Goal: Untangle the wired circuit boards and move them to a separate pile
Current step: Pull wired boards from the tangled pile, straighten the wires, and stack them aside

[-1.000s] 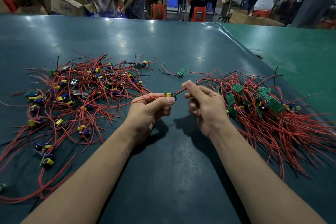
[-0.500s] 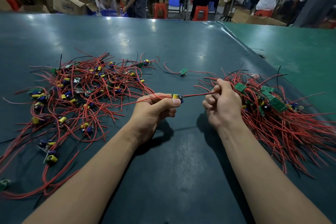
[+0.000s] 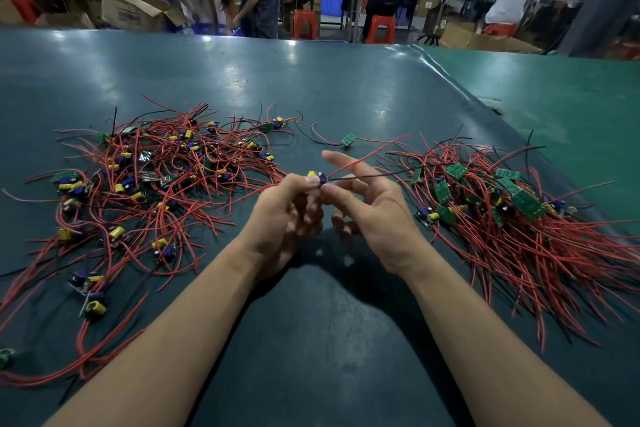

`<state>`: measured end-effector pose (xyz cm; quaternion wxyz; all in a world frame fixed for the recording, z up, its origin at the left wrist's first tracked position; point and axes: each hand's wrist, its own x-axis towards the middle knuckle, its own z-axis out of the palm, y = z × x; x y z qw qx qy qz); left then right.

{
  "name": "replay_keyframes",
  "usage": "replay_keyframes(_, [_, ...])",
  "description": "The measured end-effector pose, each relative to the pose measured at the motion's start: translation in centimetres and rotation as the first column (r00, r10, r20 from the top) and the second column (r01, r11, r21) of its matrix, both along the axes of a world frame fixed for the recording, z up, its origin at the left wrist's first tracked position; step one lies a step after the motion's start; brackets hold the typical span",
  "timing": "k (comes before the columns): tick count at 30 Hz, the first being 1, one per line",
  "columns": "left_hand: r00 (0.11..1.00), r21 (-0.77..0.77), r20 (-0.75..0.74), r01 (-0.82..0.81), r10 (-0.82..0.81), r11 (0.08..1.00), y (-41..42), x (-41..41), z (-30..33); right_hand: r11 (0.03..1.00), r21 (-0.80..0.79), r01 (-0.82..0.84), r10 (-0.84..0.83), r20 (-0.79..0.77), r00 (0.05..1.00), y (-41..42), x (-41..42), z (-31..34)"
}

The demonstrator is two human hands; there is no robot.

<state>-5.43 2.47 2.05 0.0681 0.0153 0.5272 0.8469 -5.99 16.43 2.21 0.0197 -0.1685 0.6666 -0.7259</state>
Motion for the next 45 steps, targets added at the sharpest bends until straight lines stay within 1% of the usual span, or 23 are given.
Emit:
replay_keyframes(3, [1.000,-0.026,-0.003,0.026,-0.026,0.999,0.1,0.0,0.0,0.995,0.040,0.093,-0.088,-0.103,0.991,-0.1,0.3,0.0])
replay_keyframes(5, [1.000,-0.026,-0.024,0.009,-0.010,1.000,0.3,-0.1,0.0,0.982,0.033,0.186,-0.181,-0.116,0.977,-0.4,0.5,0.0])
replay_keyframes(8, [1.000,0.024,0.008,-0.027,0.027,0.999,0.3,-0.2,0.0,0.917,-0.161,0.366,-0.380,-0.066,0.923,-0.4,0.3,0.6])
replay_keyframes(9, [0.999,0.020,0.012,-0.034,0.034,0.999,0.2,-0.3,0.0,0.846,-0.268,0.461,-0.479,-0.001,0.878,-0.2,0.1,0.8])
replay_keyframes(11, [0.999,0.013,-0.004,-0.038,0.038,0.999,0.0,-0.4,-0.2,0.636,-0.456,0.622,-0.600,0.214,0.771,0.5,-0.1,1.0])
replay_keyframes(13, [0.999,0.012,-0.007,-0.040,0.041,0.999,0.0,-0.5,-0.2,0.477,-0.520,0.709,-0.576,0.424,0.699,1.2,0.0,0.9])
replay_keyframes(15, [0.998,0.012,-0.007,-0.063,0.063,0.998,0.0,-0.6,-0.1,0.429,-0.524,0.736,-0.489,0.550,0.677,1.6,0.0,0.7])
replay_keyframes(18, [0.985,-0.032,-0.040,-0.168,0.166,0.985,-0.1,-0.6,0.0,0.523,-0.495,0.694,-0.416,0.563,0.714,1.3,-0.3,0.6])
replay_keyframes(19, [0.965,-0.110,-0.100,-0.252,0.242,0.961,-0.1,-0.6,-0.1,0.561,-0.478,0.676,-0.410,0.549,0.728,1.1,-0.3,0.6])
replay_keyframes(20, [0.925,-0.239,-0.208,-0.364,0.319,0.900,-0.3,-0.6,-0.2,0.590,-0.464,0.660,-0.406,0.536,0.740,0.9,-0.4,0.6])
replay_keyframes(21, [0.860,-0.385,-0.347,-0.494,0.374,0.779,-0.5,-0.6,-0.5,0.612,-0.456,0.646,-0.402,0.524,0.751,0.8,-0.4,0.7])
replay_keyframes(22, [0.789,-0.497,-0.478,-0.605,0.386,0.622,-0.8,-0.7,-0.7,0.631,-0.449,0.632,-0.397,0.512,0.761,0.7,-0.4,0.7])
replay_keyframes(24, [0.714,-0.618,-0.623,-0.699,0.318,0.359,-1.6,-0.5,-0.8,0.666,-0.437,0.604,-0.387,0.490,0.781,0.7,-0.3,0.7])
replay_keyframes(27, [0.656,-0.685,-0.714,-0.727,0.245,-0.048,-2.9,-0.7,-1.1,0.707,-0.416,0.572,-0.364,0.479,0.799,0.6,-0.3,0.6])
replay_keyframes(28, [0.637,-0.688,-0.720,-0.707,0.276,-0.164,-3.4,-0.8,-1.1,0.718,-0.407,0.565,-0.357,0.481,0.800,0.5,-0.3,0.5])
replay_keyframes(29, [0.636,-0.712,-0.699,-0.661,0.326,-0.236,-3.9,-0.9,-1.1,0.727,-0.401,0.557,-0.350,0.483,0.803,0.5,-0.3,0.6])
replay_keyframes(31, [0.697,-0.818,-0.574,-0.515,0.429,-0.258,-4.7,-1.0,-1.0,0.737,-0.396,0.547,-0.341,0.481,0.808,0.4,-0.3,0.5])
replay_keyframes(33, [0.780,-0.884,-0.460,-0.359,0.424,-0.298,-5.1,-1.2,-1.3,0.747,-0.385,0.542,-0.347,0.469,0.812,0.4,-0.2,0.5])
replay_keyframes(34, [0.806,-0.888,-0.438,-0.318,0.398,-0.332,-5.2,-1.3,-1.4,0.755,-0.375,0.539,-0.353,0.461,0.814,0.3,-0.2,0.5])
replay_keyframes(36, [0.802,-0.879,-0.455,-0.336,0.386,-0.339,-5.2,-1.4,-1.4,0.772,-0.358,0.525,-0.352,0.446,0.823,0.3,-0.1,0.5])
replay_keyframes(41, [0.662,-0.785,-0.619,-0.541,0.422,-0.302,-5.2,-1.3,-1.2,0.799,-0.339,0.497,-0.336,0.434,0.836,0.4,-0.1,0.6])
replay_keyframes(43, [0.567,-0.707,-0.694,-0.656,0.444,-0.266,-4.8,-1.1,-0.9,0.822,-0.311,0.477,-0.323,0.434,0.841,0.3,-0.1,0.7])
replay_keyframes(45, [0.442,-0.582,-0.759,-0.789,0.478,-0.194,-4.2,-0.8,-0.4,0.858,-0.262,0.442,-0.306,0.430,0.849,0.2,-0.2,0.5])
